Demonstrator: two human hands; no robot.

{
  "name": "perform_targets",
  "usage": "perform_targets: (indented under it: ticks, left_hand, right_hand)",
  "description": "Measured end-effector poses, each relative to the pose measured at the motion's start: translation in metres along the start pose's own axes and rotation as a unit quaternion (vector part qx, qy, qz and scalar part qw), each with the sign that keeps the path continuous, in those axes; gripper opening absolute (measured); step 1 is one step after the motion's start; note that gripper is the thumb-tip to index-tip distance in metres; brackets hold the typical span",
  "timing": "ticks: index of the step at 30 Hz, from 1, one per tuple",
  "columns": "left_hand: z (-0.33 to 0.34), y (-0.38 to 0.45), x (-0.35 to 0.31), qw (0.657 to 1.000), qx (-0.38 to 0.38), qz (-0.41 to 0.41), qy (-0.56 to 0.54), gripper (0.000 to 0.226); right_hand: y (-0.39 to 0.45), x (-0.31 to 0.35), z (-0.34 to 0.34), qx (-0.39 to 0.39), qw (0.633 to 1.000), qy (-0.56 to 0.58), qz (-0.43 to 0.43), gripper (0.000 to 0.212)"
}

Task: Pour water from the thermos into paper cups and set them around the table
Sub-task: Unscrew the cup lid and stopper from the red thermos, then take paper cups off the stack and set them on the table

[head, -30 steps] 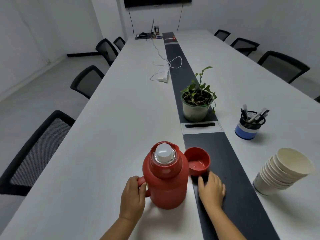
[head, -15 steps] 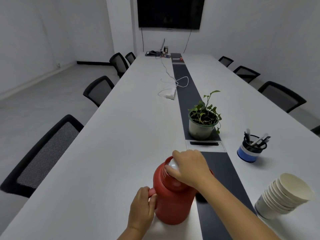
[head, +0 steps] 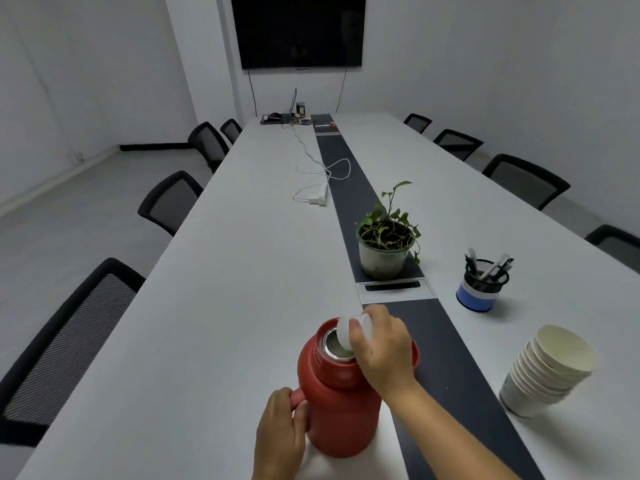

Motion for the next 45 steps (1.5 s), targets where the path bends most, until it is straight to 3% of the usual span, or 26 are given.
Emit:
perform_targets:
  ticks: [2, 5, 9, 12, 14, 16, 19, 23, 26, 30, 34, 36, 38, 41, 43, 45]
  left_hand:
    - [0.000, 0.000, -0.002, 1.000, -0.007, 0.010, 0.002, 0.029]
    - [0.000, 0.000, -0.004, 1.000, -0.027, 0.016, 0.001, 0.032]
    - [0.004, 0.000, 0.000, 1.000, -0.005, 0.017, -0.004, 0.009]
    - [0.003, 0.000, -0.002, 0.999, -0.013, 0.031, 0.002, 0.038]
    - [0.003, 0.000, -0.003, 0.999, -0.012, 0.036, 0.005, 0.046]
    - [0.004, 0.000, -0.002, 0.999, -0.012, 0.031, 0.010, 0.041]
    - [0.006, -0.002, 0.002, 1.000, -0.013, 0.022, 0.014, 0.031]
    - [0.007, -0.003, 0.004, 1.000, -0.014, 0.010, 0.014, 0.013]
    - [0.007, -0.002, 0.002, 0.999, -0.017, 0.013, 0.024, 0.007]
    - [0.004, -0.003, -0.005, 1.000, -0.017, 0.006, 0.021, 0.033]
    - [-0.004, -0.002, -0.012, 0.999, 0.031, 0.001, 0.028, 0.019]
    - [-0.011, -0.002, -0.019, 0.994, 0.026, 0.030, 0.100, 0.012]
    - [-0.015, -0.009, -0.028, 0.984, -0.026, 0.040, 0.173, 0.024]
    - [-0.005, -0.037, -0.054, 0.982, -0.095, 0.107, 0.125, 0.047]
    - [0.012, -0.055, -0.073, 0.973, -0.072, 0.210, 0.066, 0.041]
    - [0.042, -0.067, -0.093, 0.961, -0.002, 0.275, 0.026, 0.033]
  right_hand:
    - [-0.002, -0.008, -0.008, 0.009, 0.991, 0.096, 0.097, 0.048]
    - [-0.012, -0.038, -0.024, 0.006, 0.958, 0.203, 0.204, 0.009]
    - [-0.050, -0.100, -0.040, 0.028, 0.899, 0.249, 0.360, 0.026]
    - [-0.087, -0.141, -0.039, 0.104, 0.877, 0.175, 0.435, 0.041]
    - [-0.103, -0.156, -0.032, 0.142, 0.877, 0.136, 0.437, 0.044]
    - [-0.107, -0.161, -0.023, 0.147, 0.903, 0.069, 0.398, 0.040]
    - [-0.108, -0.162, -0.008, 0.107, 0.928, -0.025, 0.356, 0.034]
    - [-0.112, -0.164, 0.005, 0.072, 0.933, -0.109, 0.336, 0.034]
    - [-0.113, -0.165, 0.005, 0.064, 0.930, -0.119, 0.341, 0.039]
    - [-0.117, -0.164, -0.004, 0.106, 0.921, -0.098, 0.362, 0.057]
    - [-0.133, -0.158, -0.041, 0.123, 0.914, -0.067, 0.380, 0.057]
    - [-0.140, -0.154, -0.071, 0.109, 0.917, -0.066, 0.377, 0.047]
    - [-0.141, -0.151, -0.103, 0.083, 0.926, -0.073, 0.360, 0.034]
    - [-0.131, -0.150, -0.153, 0.024, 0.938, -0.080, 0.336, 0.025]
    - [-0.118, -0.152, -0.181, 0.008, 0.947, -0.093, 0.309, 0.025]
    - [-0.102, -0.156, -0.202, 0.012, 0.955, -0.094, 0.282, 0.028]
Point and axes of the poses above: each hand's wrist, its own y-axis towards the middle knuckle, its own z-axis out of the palm, x = y × z, the point moved 1 cm from there along y, towards the middle knuckle, and after that the axes turned 7 degrees about z, right-handed, at the moved point
